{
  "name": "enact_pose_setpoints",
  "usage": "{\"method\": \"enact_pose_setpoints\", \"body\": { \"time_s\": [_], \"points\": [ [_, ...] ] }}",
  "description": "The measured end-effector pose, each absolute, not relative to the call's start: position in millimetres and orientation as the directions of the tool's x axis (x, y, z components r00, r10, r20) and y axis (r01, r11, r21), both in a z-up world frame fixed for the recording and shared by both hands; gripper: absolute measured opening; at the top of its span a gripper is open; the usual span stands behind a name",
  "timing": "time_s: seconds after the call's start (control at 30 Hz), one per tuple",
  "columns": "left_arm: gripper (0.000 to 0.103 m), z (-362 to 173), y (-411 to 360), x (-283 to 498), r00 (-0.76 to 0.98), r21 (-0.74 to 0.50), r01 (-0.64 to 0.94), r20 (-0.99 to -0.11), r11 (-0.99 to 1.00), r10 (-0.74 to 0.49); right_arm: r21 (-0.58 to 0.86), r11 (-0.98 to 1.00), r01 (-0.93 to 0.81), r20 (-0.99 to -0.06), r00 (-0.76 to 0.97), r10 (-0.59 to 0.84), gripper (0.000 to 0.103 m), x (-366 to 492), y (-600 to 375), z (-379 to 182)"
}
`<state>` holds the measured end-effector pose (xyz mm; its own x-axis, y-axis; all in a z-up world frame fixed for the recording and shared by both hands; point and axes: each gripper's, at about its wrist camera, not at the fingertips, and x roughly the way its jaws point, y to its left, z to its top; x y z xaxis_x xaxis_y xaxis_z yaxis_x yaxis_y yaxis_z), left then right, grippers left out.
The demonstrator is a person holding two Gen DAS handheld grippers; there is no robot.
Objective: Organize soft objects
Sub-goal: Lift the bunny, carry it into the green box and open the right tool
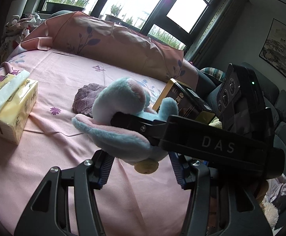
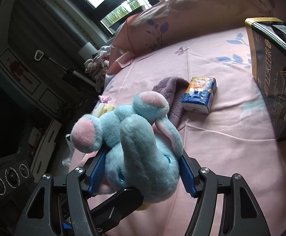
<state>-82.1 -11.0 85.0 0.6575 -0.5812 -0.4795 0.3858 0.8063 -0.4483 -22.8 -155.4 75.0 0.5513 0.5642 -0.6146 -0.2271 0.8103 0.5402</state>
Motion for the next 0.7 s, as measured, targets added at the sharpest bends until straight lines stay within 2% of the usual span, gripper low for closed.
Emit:
{"method": "enact_pose_setpoints", "body": {
  "time_s": [0.43,0.57,0.7],
  "points": [
    [0.053,82,-16,-80,0.644,-0.450,0.410,-0.473,0.793,-0.601,0.500,0.841,-0.209,-0.633,0.575,0.519,0.068,-27,-158,78],
    [0.052,97,-27,-84,0.676,-0.416,0.420,-0.450,0.806,-0.584,0.529,0.820,-0.220,-0.592,0.596,0.542,0.068,-29,-170,90],
    [0.053,120,-48,-85,0.666,-0.382,0.487,-0.418,0.785,-0.617,0.510,0.832,-0.219,-0.556,0.654,0.513,0.068,-39,-191,115]
  ]
}}
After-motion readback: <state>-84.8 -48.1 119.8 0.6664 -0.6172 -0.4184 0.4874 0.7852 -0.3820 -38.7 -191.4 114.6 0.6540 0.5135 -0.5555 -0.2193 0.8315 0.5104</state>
